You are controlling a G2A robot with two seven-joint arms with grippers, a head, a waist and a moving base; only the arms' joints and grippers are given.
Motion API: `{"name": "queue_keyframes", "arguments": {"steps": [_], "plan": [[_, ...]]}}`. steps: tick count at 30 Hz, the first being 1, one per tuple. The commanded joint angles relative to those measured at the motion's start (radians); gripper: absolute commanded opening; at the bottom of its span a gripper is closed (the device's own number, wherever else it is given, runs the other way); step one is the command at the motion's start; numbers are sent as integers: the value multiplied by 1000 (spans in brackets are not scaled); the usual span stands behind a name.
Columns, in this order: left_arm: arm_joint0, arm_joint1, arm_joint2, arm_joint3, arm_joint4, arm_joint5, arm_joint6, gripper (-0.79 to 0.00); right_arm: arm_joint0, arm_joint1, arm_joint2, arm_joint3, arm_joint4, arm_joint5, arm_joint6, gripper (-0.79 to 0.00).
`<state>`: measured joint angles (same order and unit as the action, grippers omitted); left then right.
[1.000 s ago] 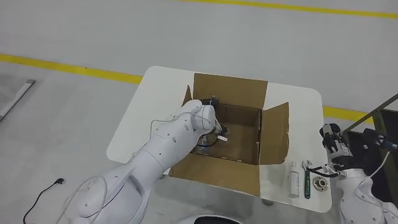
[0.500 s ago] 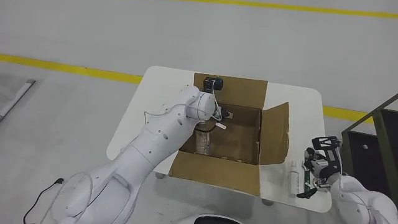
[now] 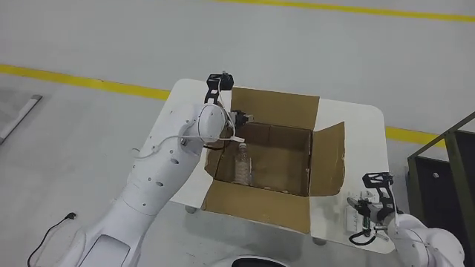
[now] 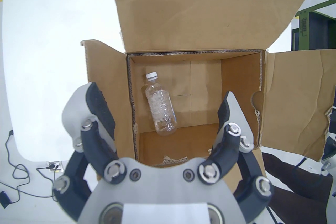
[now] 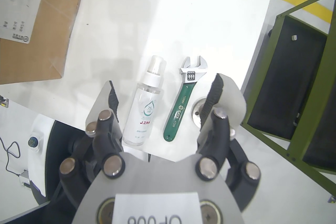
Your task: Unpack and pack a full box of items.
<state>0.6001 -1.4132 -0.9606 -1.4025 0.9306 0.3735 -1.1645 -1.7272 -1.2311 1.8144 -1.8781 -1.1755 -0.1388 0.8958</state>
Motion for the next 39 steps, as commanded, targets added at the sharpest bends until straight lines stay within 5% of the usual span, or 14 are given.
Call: {"name": "queue_keyframes", "arguments": {"steps": [1,22,23,24,25,26,31,33,39], "plan": [[16,5,-18,-14,11,4,-7,0,10,-1,-22,23,-10,16,6,0],[16,5,-18,-14,11,4,-7,0,34,-2,-92,37,-49,90,45,0],[16,5,-18,-14,11,4,-7,0,37,-2,-97,39,-52,104,56,-117],[16,5,-18,-14,11,4,-7,0,39,-3,-104,43,-53,115,65,-145],[16,5,-18,-14,11,4,-7,0,40,-3,-112,49,-63,122,76,-326],[16,5,-18,-14,11,4,-7,0,44,-3,-117,55,-62,137,80,-400],[16,5,-18,-14,11,4,-7,0,62,-5,-137,94,-50,166,86,-446],[16,5,-18,-14,11,4,-7,0,68,-5,-144,106,-54,164,86,-539],[16,5,-18,-14,11,4,-7,0,82,-4,-160,129,-68,172,97,-456]]}}
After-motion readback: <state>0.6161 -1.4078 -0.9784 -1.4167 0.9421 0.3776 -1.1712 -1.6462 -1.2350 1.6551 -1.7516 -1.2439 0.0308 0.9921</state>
